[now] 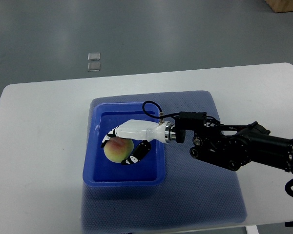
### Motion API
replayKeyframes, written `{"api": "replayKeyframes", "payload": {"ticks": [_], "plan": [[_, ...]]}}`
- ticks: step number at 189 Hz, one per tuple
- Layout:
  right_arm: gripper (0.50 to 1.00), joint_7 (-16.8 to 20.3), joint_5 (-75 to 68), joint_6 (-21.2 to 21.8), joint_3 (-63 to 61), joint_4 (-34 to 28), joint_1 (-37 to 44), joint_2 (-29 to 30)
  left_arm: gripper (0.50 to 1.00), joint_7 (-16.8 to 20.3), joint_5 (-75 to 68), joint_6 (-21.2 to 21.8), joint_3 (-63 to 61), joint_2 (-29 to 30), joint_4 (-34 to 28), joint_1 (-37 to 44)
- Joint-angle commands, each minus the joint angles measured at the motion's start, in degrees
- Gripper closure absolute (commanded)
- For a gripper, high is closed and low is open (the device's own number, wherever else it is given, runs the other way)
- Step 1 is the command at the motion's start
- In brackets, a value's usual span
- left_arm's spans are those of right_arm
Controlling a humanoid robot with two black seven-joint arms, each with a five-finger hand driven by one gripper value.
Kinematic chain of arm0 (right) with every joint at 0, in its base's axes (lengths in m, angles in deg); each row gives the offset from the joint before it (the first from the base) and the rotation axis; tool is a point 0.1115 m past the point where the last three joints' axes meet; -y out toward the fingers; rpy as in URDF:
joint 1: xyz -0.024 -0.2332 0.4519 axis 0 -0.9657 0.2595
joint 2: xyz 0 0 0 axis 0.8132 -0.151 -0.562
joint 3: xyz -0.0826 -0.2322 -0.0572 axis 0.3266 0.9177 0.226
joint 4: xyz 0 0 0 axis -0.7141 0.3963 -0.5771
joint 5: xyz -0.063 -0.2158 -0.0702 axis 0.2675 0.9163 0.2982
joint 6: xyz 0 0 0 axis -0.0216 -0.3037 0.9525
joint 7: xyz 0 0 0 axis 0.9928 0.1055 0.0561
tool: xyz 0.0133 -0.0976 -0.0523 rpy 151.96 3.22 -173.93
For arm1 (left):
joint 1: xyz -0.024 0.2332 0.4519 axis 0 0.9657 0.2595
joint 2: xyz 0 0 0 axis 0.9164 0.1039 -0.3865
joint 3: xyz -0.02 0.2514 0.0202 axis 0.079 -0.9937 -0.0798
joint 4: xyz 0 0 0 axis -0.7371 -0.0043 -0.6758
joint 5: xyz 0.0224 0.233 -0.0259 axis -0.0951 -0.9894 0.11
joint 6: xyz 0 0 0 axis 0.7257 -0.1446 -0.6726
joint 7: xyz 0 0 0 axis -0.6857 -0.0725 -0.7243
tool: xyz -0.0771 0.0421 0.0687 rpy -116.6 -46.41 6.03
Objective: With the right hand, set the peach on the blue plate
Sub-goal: 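Lower the peach into the blue tray and open the right hand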
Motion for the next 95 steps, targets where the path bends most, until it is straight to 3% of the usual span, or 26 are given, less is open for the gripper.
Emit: {"api": "replayKeyframes", "payload": {"ticks": [1,95], "plan": [[1.0,-0.02,0.24,-0.23,0.0,0.0,0.09,-0.35,0.5,0.0,0.01,0.0,0.0,0.0,0.0,0.0],[1.0,0.07,0.06,0.03,-0.09,0.0,-0.44,-0.53,0.5,0.0,0.01,0.0,0.0,0.0,0.0,-0.09]]}}
